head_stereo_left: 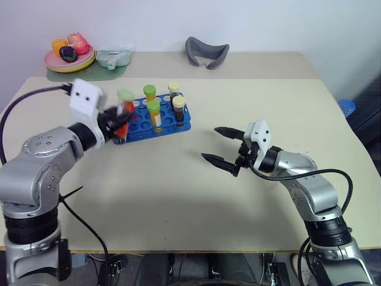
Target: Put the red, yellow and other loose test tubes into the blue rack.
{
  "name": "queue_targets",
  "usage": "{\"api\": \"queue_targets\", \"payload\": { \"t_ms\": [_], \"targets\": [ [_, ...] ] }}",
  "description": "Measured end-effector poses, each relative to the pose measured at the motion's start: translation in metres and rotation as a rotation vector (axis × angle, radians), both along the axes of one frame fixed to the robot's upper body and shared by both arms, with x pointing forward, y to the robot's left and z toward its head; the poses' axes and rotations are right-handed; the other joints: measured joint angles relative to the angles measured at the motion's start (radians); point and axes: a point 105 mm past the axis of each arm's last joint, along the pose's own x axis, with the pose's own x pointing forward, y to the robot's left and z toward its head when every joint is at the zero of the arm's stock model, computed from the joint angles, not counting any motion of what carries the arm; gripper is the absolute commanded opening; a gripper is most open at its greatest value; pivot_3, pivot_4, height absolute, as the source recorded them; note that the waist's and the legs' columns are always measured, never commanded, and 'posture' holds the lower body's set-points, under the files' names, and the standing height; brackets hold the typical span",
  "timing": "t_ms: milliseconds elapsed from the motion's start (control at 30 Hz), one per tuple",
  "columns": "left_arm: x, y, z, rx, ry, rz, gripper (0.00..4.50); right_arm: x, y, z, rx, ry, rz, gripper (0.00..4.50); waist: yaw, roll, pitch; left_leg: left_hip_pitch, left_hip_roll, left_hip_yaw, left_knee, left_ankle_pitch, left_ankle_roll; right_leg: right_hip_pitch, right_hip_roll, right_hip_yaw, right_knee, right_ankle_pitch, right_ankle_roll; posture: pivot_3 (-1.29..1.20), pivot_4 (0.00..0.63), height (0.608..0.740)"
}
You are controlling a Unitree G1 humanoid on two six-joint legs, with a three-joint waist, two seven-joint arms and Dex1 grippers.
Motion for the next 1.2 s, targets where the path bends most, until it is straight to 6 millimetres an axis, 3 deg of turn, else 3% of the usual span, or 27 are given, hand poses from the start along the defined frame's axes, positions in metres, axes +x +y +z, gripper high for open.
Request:
{"api": "queue_targets", "payload": {
  "t_ms": [67, 167, 433, 667, 1200],
  "targets": [
    [0.006, 0.007, 0.006, -0.013, -0.097, 0.1, 1.07, 0.001, 0.001, 0.002, 0.001, -0.004, 0.006, 4.5, -0.003, 0.0, 0.0, 0.0, 0.0, 0.001, 0.0, 0.0, 0.001, 0.0, 0.0, 0.0, 0.0, 0.0, 0.0, 0.0, 0.15, 0.735],
    [0.009, -0.002, 0.01, -0.023, -0.26, 0.16, 1.07, 0.003, 0.002, 0.001, 0.005, 0.0, 0.009, 4.5, 0.0, 0.0, 0.0, 0.0, -0.001, 0.001, -0.001, -0.001, 0.002, 0.0, -0.001, 0.0, -0.001, 0.0, 0.0, 0.0, 0.15, 0.735],
    [0.023, -0.013, -0.022, -0.094, -0.46, 0.261, 1.07, 0.004, 0.006, 0.002, 0.015, -0.001, 0.017, 4.5, -0.003, 0.0, 0.0, 0.0, 0.0, 0.002, 0.0, -0.001, 0.002, 0.0, -0.001, -0.002, -0.001, 0.0, 0.0, 0.0, 0.15, 0.735],
    [0.031, -0.021, -0.05, -0.124, -0.461, 0.217, 1.07, 0.002, 0.006, 0.002, 0.016, -0.003, 0.008, 4.5, -0.002, 0.0, 0.0, 0.0, 0.0, 0.002, 0.0, -0.001, 0.002, 0.0, -0.001, -0.002, -0.001, 0.0, 0.0, 0.0, 0.15, 0.735],
    [0.038, -0.028, -0.076, -0.121, -0.421, 0.201, 1.07, -0.005, 0.003, -0.004, -0.009, 0.02, 0.024, 4.5, -0.003, 0.0, 0.0, 0.0, 0.0, 0.002, 0.0, -0.001, 0.002, 0.0, -0.001, -0.002, -0.001, 0.0, 0.0, 0.0, 0.15, 0.735]
  ]
}}
